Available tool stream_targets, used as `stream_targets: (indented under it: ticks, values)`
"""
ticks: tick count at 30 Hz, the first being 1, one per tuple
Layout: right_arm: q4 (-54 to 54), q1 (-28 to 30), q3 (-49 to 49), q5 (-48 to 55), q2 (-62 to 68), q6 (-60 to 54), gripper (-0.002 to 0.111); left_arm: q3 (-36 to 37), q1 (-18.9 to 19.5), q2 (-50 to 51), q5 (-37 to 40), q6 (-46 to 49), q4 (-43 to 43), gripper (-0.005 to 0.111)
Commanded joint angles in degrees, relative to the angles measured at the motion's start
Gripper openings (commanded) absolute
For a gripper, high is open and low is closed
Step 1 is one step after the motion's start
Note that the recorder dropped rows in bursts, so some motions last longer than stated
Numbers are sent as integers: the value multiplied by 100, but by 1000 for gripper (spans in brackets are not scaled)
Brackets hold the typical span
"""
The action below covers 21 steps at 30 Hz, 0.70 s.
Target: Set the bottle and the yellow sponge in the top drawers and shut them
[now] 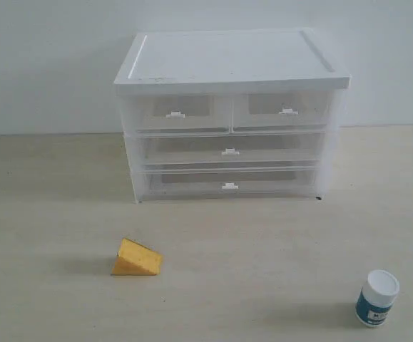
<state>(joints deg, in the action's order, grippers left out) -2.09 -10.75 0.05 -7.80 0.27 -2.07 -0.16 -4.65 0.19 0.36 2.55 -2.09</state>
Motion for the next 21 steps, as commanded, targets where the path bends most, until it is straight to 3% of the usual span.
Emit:
stream_targets:
  ticks: [1,5,8,12,21]
  values:
    - [-32,-11,-5,-1729,-27,753,0,16,22,-19,-756,-1235,-67,4]
    - [9,-11,-5,-2797,-27,1579,0,16,22,-19,-1787,-2049,-67,4]
    - [7,-11,-288,-2561,57,1667,0,16,22,-19,-2531,-2466,-21,4]
    - [7,-11,-1028,-2480,929,1661,0,-526,22,604,-2536,-2466,-21,4]
    - [50,-11,-2360,-2529,3862,1874,0,-2254,11,3445,-2051,-2514,366,4]
